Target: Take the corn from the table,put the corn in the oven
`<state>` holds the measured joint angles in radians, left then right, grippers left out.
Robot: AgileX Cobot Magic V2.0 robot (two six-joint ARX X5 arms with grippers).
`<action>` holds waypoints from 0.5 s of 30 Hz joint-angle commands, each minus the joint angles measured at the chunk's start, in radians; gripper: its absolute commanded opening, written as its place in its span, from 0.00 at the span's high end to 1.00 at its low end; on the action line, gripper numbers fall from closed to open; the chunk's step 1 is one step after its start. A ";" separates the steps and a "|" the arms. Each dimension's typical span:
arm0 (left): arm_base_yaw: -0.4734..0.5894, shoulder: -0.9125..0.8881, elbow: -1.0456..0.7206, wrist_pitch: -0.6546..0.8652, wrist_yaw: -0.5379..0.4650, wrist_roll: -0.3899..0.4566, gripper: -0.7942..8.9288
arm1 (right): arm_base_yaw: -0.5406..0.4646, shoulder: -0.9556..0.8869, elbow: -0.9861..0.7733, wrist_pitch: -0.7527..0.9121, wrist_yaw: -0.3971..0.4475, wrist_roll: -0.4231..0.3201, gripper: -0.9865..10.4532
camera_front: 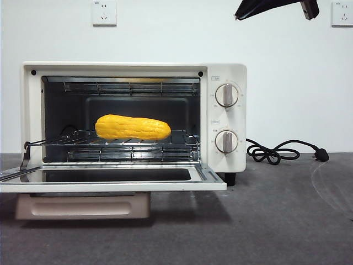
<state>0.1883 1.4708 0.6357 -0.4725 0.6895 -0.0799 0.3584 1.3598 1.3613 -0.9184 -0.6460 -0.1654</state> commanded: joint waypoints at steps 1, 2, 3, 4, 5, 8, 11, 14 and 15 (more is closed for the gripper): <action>-0.005 0.005 -0.004 -0.008 0.085 -0.005 0.93 | 0.000 0.005 0.001 0.006 -0.004 -0.011 0.92; -0.002 0.005 -0.004 -0.007 0.124 -0.005 0.93 | 0.000 0.005 0.001 0.006 -0.004 -0.011 0.92; 0.002 0.005 -0.002 -0.006 0.176 -0.005 0.93 | 0.000 0.005 0.001 0.006 -0.004 -0.011 0.92; 0.004 0.005 0.001 -0.006 0.215 -0.005 0.93 | 0.000 0.005 0.001 0.006 -0.004 -0.011 0.92; 0.007 0.005 0.006 -0.005 0.261 -0.006 0.93 | 0.000 0.005 0.001 0.006 -0.004 -0.011 0.92; 0.016 0.004 0.030 -0.011 0.392 -0.007 0.93 | 0.000 0.005 0.001 0.005 -0.004 -0.011 0.92; 0.029 0.000 0.064 -0.009 0.515 -0.027 0.93 | 0.000 0.005 0.001 0.002 -0.004 -0.011 0.92; 0.051 -0.015 0.116 -0.008 0.606 -0.040 0.93 | 0.000 0.005 0.001 0.000 -0.004 -0.011 0.92; 0.058 -0.027 0.137 -0.008 0.625 -0.047 0.93 | 0.000 0.005 0.001 0.000 -0.004 -0.011 0.92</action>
<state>0.2333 1.4559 0.7597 -0.4850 1.2896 -0.1158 0.3584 1.3598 1.3613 -0.9207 -0.6460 -0.1692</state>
